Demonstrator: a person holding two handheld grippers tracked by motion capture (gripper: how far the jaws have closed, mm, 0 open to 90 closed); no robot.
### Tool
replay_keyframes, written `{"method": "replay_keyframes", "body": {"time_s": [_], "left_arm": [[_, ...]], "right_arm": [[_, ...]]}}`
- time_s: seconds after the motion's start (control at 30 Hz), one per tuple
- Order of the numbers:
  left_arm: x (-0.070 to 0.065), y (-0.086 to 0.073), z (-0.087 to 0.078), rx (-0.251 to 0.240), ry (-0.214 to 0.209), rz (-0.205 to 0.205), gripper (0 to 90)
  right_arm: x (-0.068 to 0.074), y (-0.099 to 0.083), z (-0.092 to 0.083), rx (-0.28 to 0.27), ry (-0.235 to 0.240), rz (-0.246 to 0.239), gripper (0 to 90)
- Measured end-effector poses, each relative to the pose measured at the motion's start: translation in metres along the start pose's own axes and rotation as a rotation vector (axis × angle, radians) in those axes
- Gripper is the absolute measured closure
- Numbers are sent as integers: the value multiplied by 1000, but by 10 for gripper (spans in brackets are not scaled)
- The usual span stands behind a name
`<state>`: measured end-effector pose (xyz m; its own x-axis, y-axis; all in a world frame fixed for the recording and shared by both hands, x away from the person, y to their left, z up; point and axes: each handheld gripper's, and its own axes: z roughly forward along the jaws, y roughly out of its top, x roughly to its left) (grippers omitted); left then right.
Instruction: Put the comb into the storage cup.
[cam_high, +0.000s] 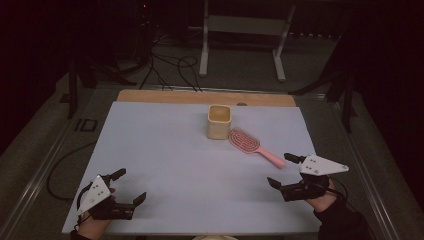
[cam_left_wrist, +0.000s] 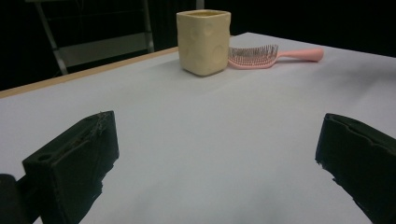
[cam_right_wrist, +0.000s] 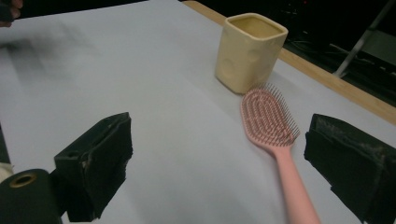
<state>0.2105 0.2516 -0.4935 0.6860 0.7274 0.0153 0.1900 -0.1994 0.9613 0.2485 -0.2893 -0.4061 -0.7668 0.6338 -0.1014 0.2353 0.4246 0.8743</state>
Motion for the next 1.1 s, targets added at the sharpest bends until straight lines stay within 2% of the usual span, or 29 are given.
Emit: {"method": "replay_keyframes", "body": {"time_s": [0.43, 0.67, 0.83, 1.1], "left_arm": [[0, 0, 0, 2, -6, -3, 3], [0, 0, 0, 1, -3, -2, 3], [0, 0, 0, -1, -10, -3, 3], [0, 0, 0, 0, -8, -3, 3]], "right_arm": [[-17, 10, 13, 46, 2, -19, 77], [-27, 16, 22, 101, 10, -39, 77], [-33, 18, 28, 127, 35, -48, 76], [-46, 21, 37, 166, 23, -43, 76]]}}
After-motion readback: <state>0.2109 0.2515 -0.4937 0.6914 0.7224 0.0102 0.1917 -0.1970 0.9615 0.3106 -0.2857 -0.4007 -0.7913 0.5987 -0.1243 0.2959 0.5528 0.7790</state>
